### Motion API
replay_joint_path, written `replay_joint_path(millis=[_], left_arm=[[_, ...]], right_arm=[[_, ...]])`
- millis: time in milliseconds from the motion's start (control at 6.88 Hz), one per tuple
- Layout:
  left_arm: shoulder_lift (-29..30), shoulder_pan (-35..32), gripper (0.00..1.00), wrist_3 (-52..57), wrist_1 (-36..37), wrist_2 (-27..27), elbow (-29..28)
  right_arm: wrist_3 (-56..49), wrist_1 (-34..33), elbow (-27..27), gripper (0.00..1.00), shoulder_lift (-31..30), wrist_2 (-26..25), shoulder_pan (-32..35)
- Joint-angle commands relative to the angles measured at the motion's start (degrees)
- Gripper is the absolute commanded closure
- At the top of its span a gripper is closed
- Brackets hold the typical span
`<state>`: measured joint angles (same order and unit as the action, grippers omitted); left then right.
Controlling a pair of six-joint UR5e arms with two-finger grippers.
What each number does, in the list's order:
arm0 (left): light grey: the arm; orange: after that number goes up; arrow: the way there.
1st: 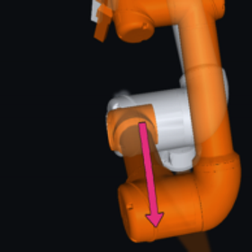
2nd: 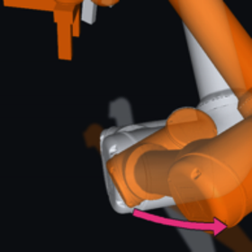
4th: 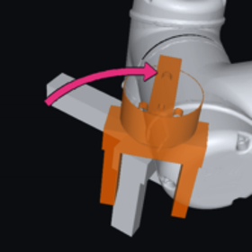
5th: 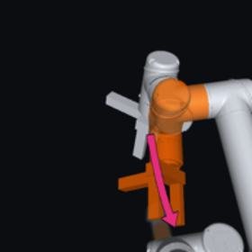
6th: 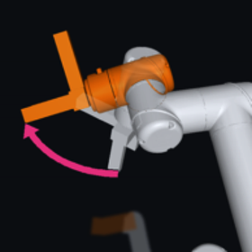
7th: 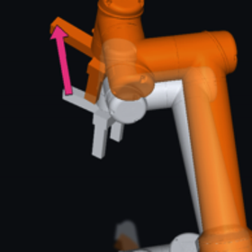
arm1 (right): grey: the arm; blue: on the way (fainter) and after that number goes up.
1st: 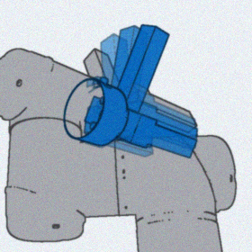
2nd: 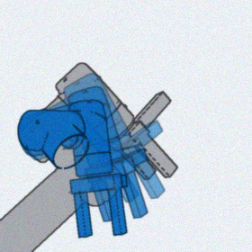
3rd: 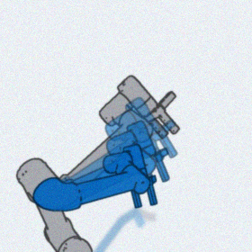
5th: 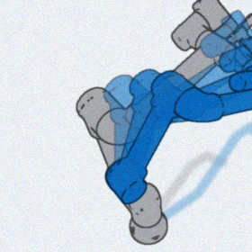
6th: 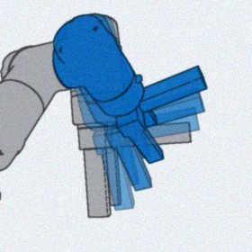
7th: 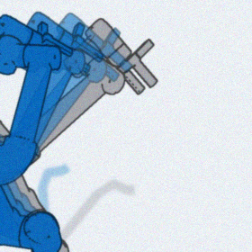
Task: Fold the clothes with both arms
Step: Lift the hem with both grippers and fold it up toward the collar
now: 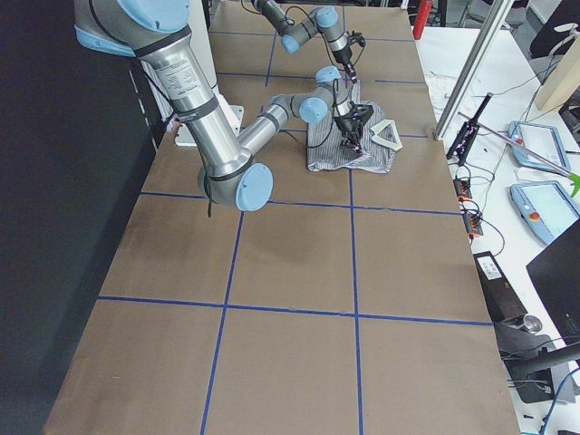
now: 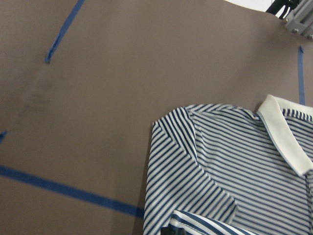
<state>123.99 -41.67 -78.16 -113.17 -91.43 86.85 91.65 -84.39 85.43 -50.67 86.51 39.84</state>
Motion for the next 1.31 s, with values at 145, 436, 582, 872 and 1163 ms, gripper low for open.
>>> replay_joint_path(millis=[145, 436, 582, 872, 1163], left_arm=[[3.7, -1.7, 1.00, 1.4, -6.9, 0.2, -9.7], [5.2, -1.7, 1.00, 1.4, -9.3, 0.2, -13.4], [5.2, -1.6, 0.90, 1.5, -11.8, 0.2, -15.9], [4.9, -1.5, 0.72, 1.4, -12.3, 0.2, -15.9], [4.8, -1.6, 0.67, 1.4, -12.2, 0.1, -14.6]], right_arm=[[-1.0, 9.2, -13.8, 1.00, 5.3, 1.5, 2.1], [-1.0, 9.2, -15.1, 1.00, 5.8, 1.6, 1.9], [-1.0, 9.2, -15.3, 0.95, 5.8, 1.6, 1.9], [-0.9, 9.5, -13.6, 0.69, 5.4, 1.6, 2.0], [-0.3, 13.1, -12.1, 0.54, 4.4, 1.6, 2.0]])
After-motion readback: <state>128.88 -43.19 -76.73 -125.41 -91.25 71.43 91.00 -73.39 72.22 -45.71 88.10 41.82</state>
